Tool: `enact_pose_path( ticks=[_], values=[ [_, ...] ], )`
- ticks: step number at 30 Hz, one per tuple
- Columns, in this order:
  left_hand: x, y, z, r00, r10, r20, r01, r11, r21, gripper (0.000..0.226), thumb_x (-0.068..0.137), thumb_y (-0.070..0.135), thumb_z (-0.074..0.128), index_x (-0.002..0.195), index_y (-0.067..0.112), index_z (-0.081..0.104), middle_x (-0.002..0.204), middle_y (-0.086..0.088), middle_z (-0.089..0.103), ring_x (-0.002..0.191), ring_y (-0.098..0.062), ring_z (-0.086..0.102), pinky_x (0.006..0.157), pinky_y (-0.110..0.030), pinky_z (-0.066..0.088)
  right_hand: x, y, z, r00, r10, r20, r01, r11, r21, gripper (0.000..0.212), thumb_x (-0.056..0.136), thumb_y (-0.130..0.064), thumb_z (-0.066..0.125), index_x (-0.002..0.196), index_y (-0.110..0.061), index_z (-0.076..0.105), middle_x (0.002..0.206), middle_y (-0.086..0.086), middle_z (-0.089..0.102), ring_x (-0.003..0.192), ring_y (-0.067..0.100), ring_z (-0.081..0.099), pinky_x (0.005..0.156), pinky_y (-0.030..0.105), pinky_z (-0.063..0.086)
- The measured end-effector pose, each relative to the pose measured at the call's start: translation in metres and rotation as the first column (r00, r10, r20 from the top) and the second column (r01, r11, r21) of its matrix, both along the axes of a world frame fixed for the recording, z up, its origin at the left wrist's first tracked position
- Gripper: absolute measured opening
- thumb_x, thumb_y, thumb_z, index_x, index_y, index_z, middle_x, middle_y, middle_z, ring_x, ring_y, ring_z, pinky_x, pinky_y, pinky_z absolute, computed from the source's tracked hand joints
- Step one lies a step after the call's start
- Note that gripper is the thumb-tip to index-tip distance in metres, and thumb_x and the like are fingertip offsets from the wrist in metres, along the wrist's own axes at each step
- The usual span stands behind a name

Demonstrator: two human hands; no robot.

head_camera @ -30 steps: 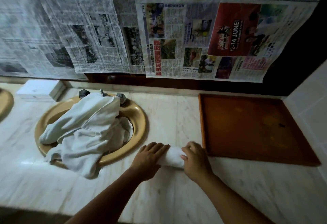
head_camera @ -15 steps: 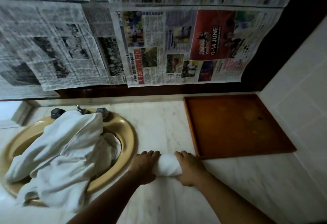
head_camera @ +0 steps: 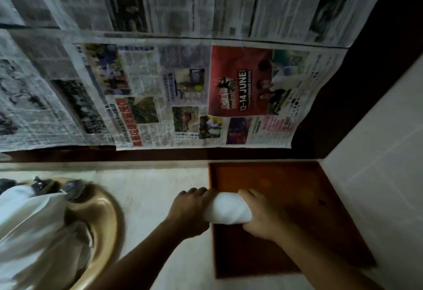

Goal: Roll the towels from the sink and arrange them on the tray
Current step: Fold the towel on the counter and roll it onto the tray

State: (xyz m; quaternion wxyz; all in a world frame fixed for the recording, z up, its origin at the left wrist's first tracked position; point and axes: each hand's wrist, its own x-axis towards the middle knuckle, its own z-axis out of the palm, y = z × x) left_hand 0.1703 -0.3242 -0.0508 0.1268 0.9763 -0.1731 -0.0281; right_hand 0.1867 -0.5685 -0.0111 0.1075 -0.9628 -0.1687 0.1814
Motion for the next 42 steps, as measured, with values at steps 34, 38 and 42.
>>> enact_pose_path(
  ticks=[34, 38, 42],
  values=[
    [0.129, -0.065, -0.095, 0.936, 0.302, 0.181, -0.303, 0.953, -0.020, 0.081, 0.065, 0.040, 0.082, 0.137, 0.024, 0.049, 0.128, -0.017, 0.051, 0.111, -0.041, 0.052, 0.086, -0.052, 0.047, 0.128, -0.050, -0.125, 0.870, -0.322, 0.373, 0.245, 0.940, 0.238, 0.068, 0.079, -0.045, 0.074, 0.141, -0.040, 0.048, 0.144, 0.001, 0.039, 0.116, 0.030, 0.044, 0.087, 0.045, 0.045],
    [0.116, -0.065, -0.086, 0.928, 0.310, 0.209, -0.300, 0.951, -0.078, 0.066, 0.079, 0.042, 0.072, 0.139, 0.023, 0.053, 0.136, -0.013, 0.047, 0.122, -0.037, 0.048, 0.094, -0.050, 0.044, 0.135, -0.047, -0.122, 0.874, -0.337, 0.349, 0.278, 0.938, 0.208, 0.064, 0.077, -0.029, 0.080, 0.136, -0.036, 0.055, 0.137, 0.003, 0.041, 0.117, 0.028, 0.041, 0.090, 0.043, 0.043],
    [0.110, -0.056, -0.084, 0.948, 0.196, 0.252, -0.196, 0.980, -0.023, 0.046, 0.092, 0.044, 0.062, 0.133, 0.024, 0.056, 0.137, -0.005, 0.055, 0.119, -0.031, 0.054, 0.091, -0.047, 0.047, 0.134, -0.040, -0.115, 0.894, -0.327, 0.306, 0.304, 0.945, 0.119, 0.063, 0.085, -0.033, 0.074, 0.142, -0.039, 0.046, 0.136, 0.003, 0.039, 0.118, 0.027, 0.041, 0.091, 0.040, 0.043]
  ],
)
